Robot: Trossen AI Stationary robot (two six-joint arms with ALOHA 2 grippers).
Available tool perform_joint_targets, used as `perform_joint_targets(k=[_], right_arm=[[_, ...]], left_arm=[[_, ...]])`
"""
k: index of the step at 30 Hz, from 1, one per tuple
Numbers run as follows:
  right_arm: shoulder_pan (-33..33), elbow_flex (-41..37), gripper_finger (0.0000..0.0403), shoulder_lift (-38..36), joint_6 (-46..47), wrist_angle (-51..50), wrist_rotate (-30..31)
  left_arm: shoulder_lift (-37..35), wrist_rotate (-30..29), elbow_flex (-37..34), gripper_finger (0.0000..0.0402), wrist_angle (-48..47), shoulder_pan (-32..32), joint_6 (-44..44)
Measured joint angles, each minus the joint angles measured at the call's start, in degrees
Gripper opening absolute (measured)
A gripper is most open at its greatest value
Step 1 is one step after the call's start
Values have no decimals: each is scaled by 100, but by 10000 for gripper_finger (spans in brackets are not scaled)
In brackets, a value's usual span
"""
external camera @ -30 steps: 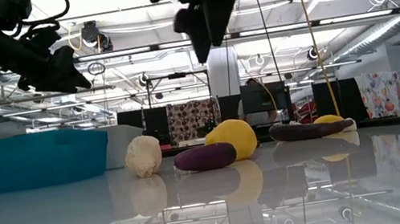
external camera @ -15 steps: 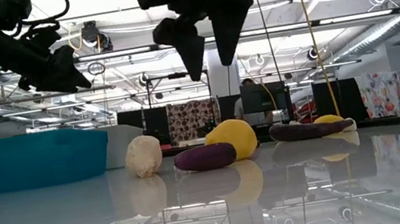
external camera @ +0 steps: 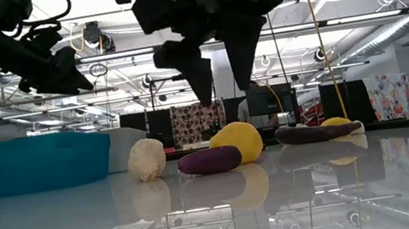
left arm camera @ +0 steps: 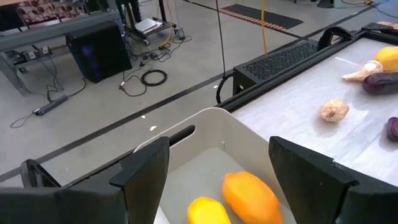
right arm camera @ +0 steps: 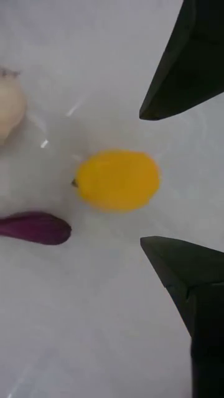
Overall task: Sort produce into baskets
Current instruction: Put the yellow lemon into the gray bin
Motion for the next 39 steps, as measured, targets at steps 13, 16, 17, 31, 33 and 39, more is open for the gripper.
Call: perform_joint_targets(k=[13, 16, 17, 31, 33, 39], right_arm=[[55, 0, 313, 548, 31, 67, 207], [55, 0, 313, 690, 57, 50, 372], [55, 0, 313, 710, 92, 45, 385], [55, 0, 227, 755, 181, 34, 365], [55, 0, 199, 750, 181, 30, 365], [26, 0, 150, 551, 57, 11, 365]], left_arm=[[0, 0, 0, 283, 17, -2, 93], [0, 1, 0, 283, 14, -2, 95], [0, 2, 0, 283, 11, -2, 95], [0, 2, 0, 283, 12, -2, 95], [0, 0, 0, 283, 13, -2, 95], [0, 0, 0, 283, 14, -2, 95]])
